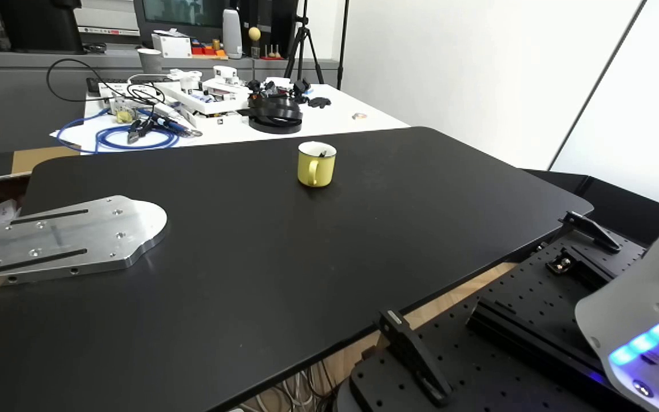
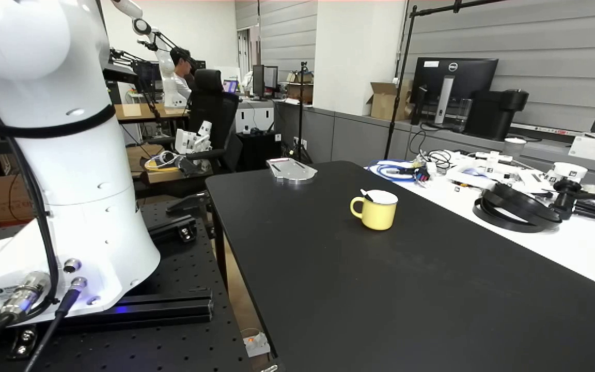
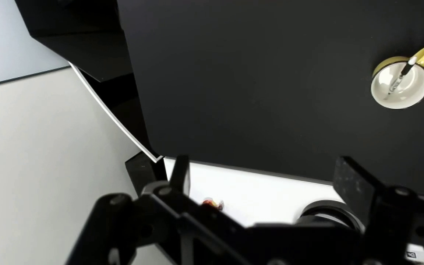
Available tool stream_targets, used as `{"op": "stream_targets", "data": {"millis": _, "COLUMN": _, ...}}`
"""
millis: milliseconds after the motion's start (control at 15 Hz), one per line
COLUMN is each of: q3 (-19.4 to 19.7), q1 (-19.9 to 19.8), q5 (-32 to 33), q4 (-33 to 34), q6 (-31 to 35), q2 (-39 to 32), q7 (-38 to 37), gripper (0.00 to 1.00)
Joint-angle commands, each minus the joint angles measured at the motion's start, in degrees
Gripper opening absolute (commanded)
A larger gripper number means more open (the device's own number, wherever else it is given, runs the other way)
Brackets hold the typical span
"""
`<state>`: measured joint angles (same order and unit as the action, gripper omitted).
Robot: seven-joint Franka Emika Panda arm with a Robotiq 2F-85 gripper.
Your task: Remove the pen from the yellow mug cup and put it on the table
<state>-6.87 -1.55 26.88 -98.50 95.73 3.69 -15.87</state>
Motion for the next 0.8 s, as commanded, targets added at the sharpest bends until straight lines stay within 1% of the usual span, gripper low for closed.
{"op": "stream_targets", "data": {"millis": 0, "q3": 1.62, "q1": 1.35, "q5": -0.24, "q4": 0.97, "q6": -0.26, "q2": -1.02, "q7": 0.43, "gripper": 1.00}}
{"op": "stream_targets", "data": {"millis": 133, "q3": 1.87, "q1": 1.42, "q5": -0.60, "q4": 1.92, "q6": -0.36, "q2": -2.08, "q7": 0.74, "gripper": 1.00}}
{"op": "stream_targets", "data": {"millis": 533, "q3": 1.82, "q1": 1.68, "q5": -0.85, "q4": 2.41, "q6": -0.72, "q2": -2.15, "q7": 0.92, "gripper": 1.00}}
{"op": "stream_targets", "data": {"millis": 600, "q3": 1.81, "q1": 1.76, "q5": -0.77, "q4": 2.46, "q6": 0.37, "q2": -2.59, "q7": -0.23, "gripper": 1.00}}
{"op": "stream_targets", "data": {"millis": 733, "q3": 1.73, "q1": 2.28, "q5": -1.99, "q4": 1.42, "q6": 3.65, "q2": -3.47, "q7": -0.16, "gripper": 1.00}}
